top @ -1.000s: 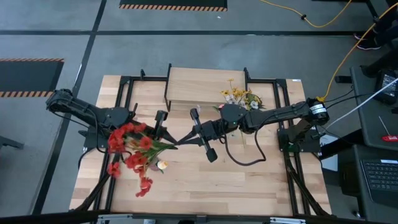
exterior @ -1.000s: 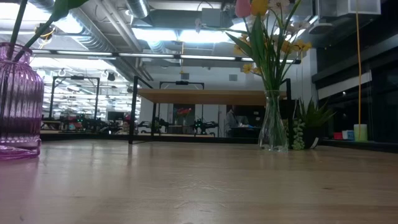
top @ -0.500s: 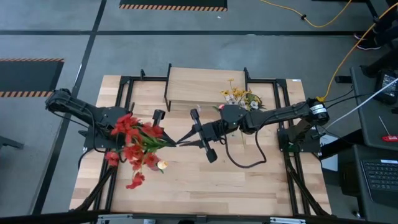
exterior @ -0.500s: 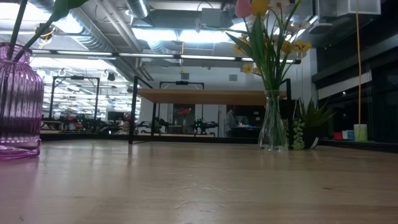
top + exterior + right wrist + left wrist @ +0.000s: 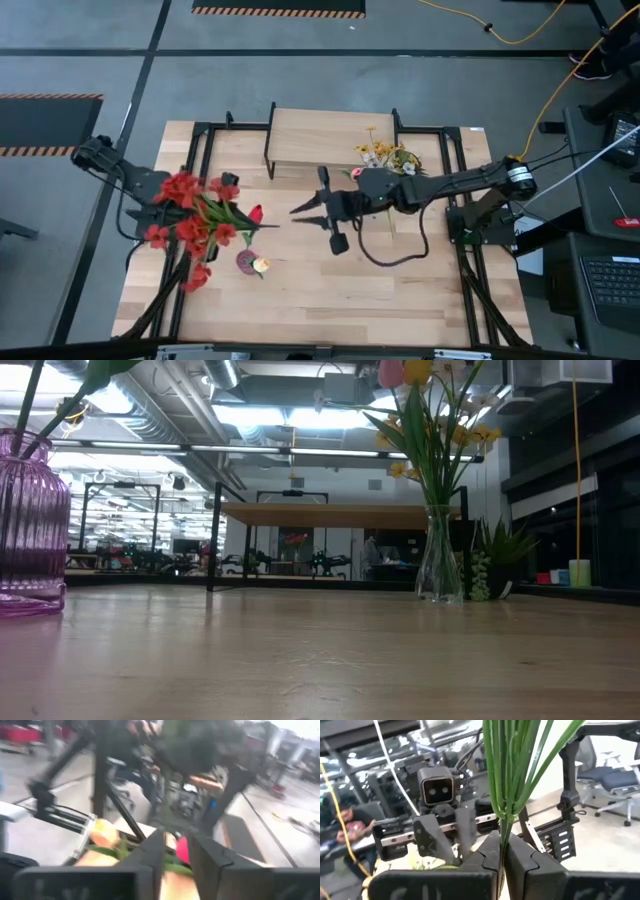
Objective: Pick and place flowers into a vace then onto a shelf
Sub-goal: Put the red flowers into the violet vase
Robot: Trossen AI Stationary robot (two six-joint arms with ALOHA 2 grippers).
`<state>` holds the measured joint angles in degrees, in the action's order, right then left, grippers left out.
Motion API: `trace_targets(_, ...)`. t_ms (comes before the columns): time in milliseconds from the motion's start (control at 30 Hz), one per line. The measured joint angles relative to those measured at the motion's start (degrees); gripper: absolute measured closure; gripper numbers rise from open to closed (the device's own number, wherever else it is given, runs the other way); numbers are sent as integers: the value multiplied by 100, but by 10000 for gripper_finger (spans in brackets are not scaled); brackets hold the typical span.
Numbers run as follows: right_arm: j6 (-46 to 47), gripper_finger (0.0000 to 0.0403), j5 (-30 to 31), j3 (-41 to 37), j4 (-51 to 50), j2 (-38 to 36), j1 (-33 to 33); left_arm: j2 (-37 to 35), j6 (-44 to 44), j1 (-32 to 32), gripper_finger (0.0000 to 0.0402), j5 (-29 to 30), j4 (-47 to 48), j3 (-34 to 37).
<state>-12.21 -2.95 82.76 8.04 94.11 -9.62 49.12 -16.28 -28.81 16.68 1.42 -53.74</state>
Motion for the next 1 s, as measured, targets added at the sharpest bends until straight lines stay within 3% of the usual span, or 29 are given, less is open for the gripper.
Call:
trace_targets(167, 130, 393, 181, -342, 50, -4, -121, -222, 385, -806, 398, 1016, 392, 0)
trace_targets(333, 323, 398, 814, -863, 407, -22, -286, -278, 600, -1755, 398, 2421, 851, 0)
trace_targets(500, 695, 397, 861, -1581, 1131, -20, -449, -163, 1181, -2542, 398, 3136, 1278, 0)
trace_targets(733, 920, 400, 871, -2550, 2530, -18, -712, 52, 3086, -3493, 398, 4905, 2380, 48)
trace_targets(867, 1056, 401, 863, -3019, 3323, -17, -843, 91, 3854, -3865, 398, 5349, 2447, 429)
trace_targets(1000, 1253, 401, 1170, -3149, 3436, -17, -894, 103, 4375, -4067, 398, 5614, 2369, 853)
